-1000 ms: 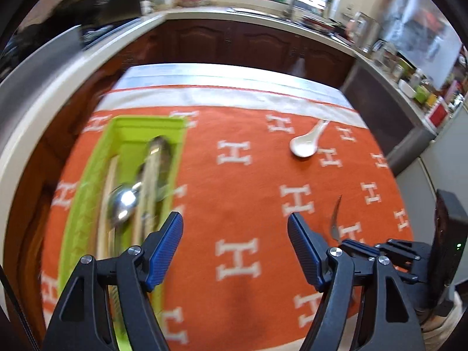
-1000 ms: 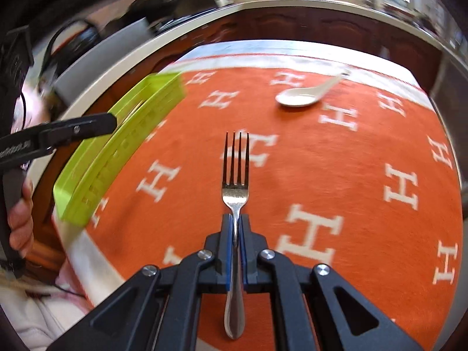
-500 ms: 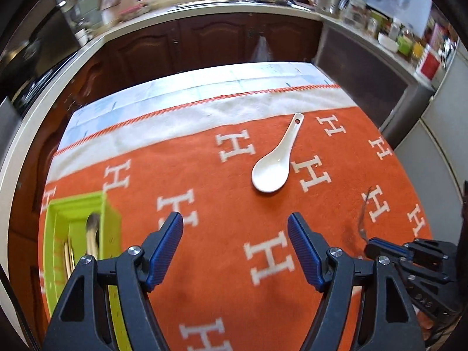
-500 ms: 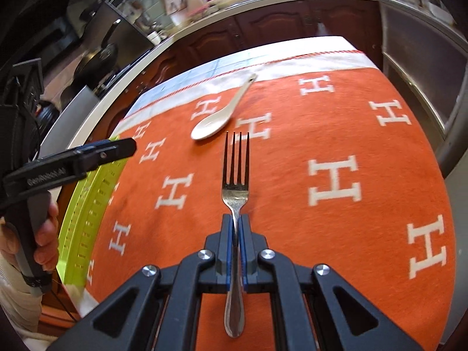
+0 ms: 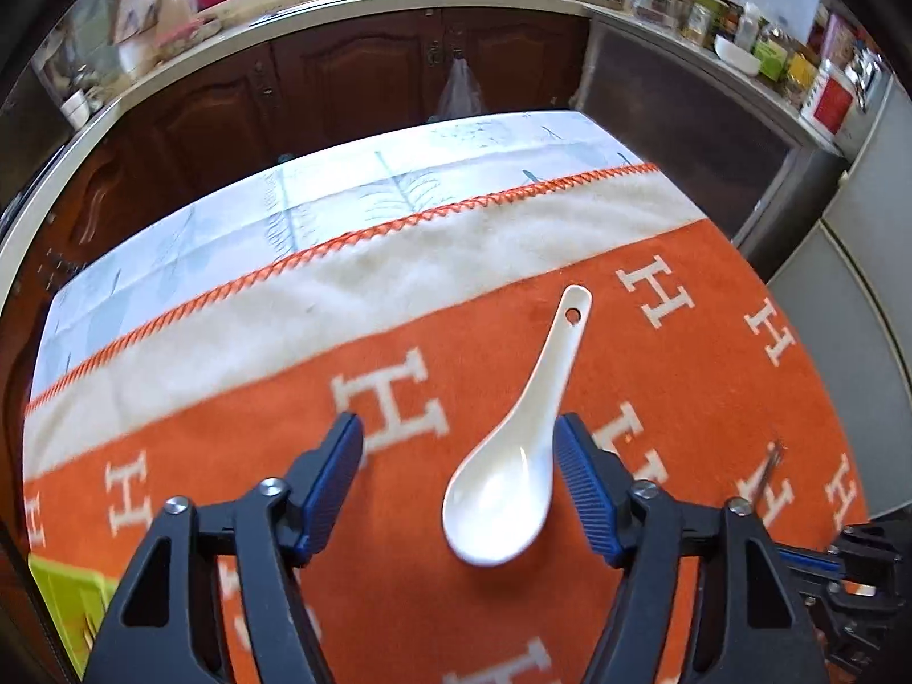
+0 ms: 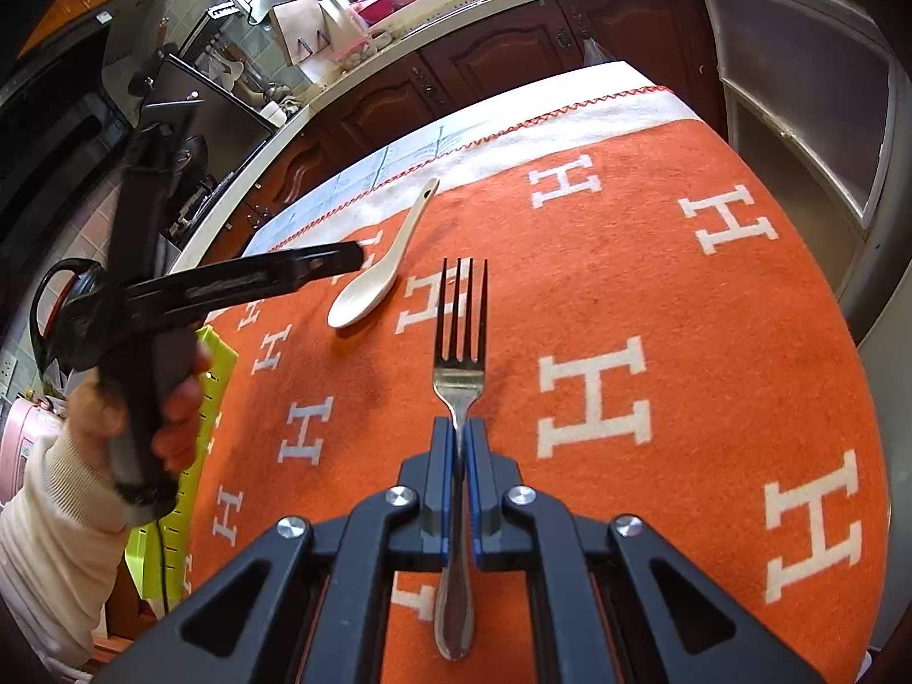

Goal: Organize utensils
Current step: 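Close the left tool on the white ceramic spoon while the right tool holds the fork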

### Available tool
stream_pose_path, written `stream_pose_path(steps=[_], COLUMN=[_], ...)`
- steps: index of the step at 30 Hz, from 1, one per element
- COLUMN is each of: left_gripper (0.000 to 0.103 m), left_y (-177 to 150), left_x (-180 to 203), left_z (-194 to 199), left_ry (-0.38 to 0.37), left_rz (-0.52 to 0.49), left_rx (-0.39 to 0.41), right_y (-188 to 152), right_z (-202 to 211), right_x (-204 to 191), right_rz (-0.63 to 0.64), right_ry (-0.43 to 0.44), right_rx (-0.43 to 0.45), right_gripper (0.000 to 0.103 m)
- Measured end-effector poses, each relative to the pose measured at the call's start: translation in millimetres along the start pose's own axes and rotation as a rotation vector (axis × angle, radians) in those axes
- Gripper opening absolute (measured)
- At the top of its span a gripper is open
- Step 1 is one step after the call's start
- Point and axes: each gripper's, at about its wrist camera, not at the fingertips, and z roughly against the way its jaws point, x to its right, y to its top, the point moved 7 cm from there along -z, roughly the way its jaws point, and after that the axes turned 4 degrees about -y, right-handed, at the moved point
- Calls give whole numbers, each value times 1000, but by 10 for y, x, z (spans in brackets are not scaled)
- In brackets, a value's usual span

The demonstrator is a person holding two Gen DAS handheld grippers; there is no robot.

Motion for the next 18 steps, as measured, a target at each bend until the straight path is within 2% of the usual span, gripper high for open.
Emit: stream_pose_path(steps=[5,9,13,18], left_gripper=[53,53,52,52], left_y=[15,23,0,-85], left_x=[28,40,67,176], left_z=[-196,-221,-245,-213], left_ry=[-8,-31,-88,-100], left_rz=[-59,-67,-47,-93], left_rx=[-43,-35,-45,-47], right_y=[11,12,7,-1], right_z=[9,-4,-28,-59], right_x=[32,36,48,64], right_rz=[-5,-1,-6,-8], right_ry=[17,24,32,34], right_rx=[-3,-6,-11,-17], right_gripper=[4,4,4,4])
